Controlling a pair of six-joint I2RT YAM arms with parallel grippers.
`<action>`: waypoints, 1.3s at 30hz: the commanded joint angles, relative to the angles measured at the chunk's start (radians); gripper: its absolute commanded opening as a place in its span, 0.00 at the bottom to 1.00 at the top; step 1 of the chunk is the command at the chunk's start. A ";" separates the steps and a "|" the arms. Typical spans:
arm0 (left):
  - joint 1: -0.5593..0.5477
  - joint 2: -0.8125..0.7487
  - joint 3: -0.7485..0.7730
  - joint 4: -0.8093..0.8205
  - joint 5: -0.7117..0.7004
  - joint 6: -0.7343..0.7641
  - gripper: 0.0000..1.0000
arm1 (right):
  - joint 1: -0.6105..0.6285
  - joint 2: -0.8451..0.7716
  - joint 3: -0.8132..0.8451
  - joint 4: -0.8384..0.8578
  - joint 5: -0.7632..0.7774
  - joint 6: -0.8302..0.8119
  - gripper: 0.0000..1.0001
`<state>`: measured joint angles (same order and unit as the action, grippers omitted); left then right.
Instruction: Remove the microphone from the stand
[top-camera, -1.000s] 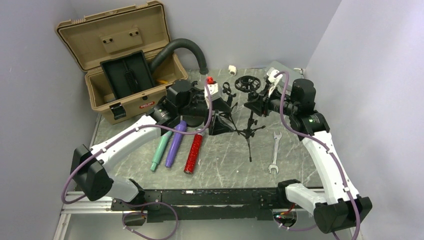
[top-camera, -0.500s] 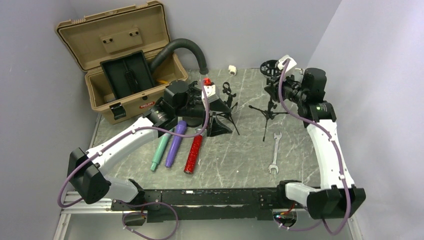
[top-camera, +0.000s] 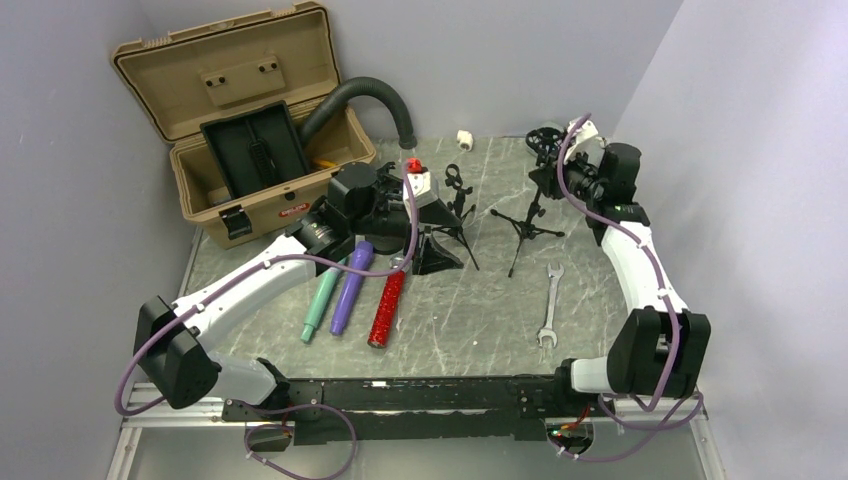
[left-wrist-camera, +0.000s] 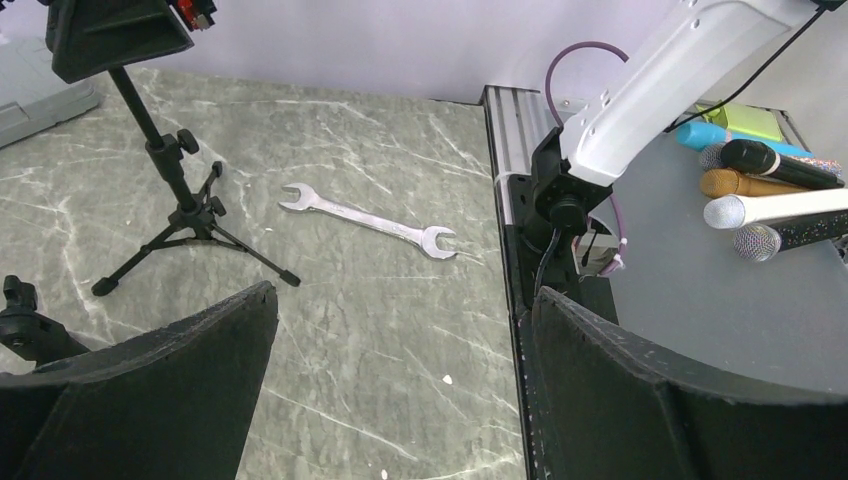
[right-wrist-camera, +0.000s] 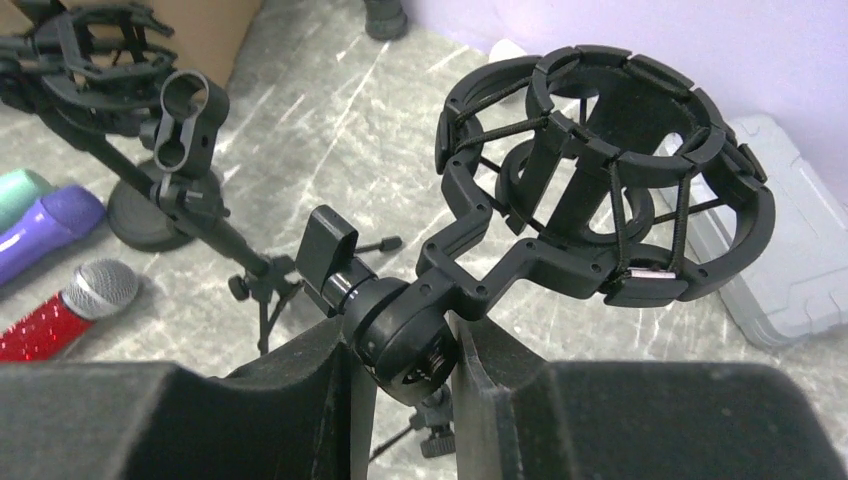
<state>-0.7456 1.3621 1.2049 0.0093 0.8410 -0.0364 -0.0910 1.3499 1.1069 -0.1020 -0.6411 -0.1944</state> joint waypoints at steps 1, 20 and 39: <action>0.004 -0.026 -0.002 0.016 0.030 0.024 0.99 | -0.007 -0.036 -0.097 0.319 -0.057 0.098 0.00; 0.006 -0.033 -0.016 0.028 0.042 0.024 1.00 | -0.007 0.154 -0.267 0.407 -0.031 0.088 0.43; 0.031 -0.050 -0.041 0.048 0.014 0.070 0.99 | 0.052 0.277 -0.234 0.528 0.037 0.107 0.46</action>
<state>-0.7227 1.3518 1.1786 0.0162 0.8501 0.0154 -0.0536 1.6051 0.8333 0.3431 -0.6315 -0.0837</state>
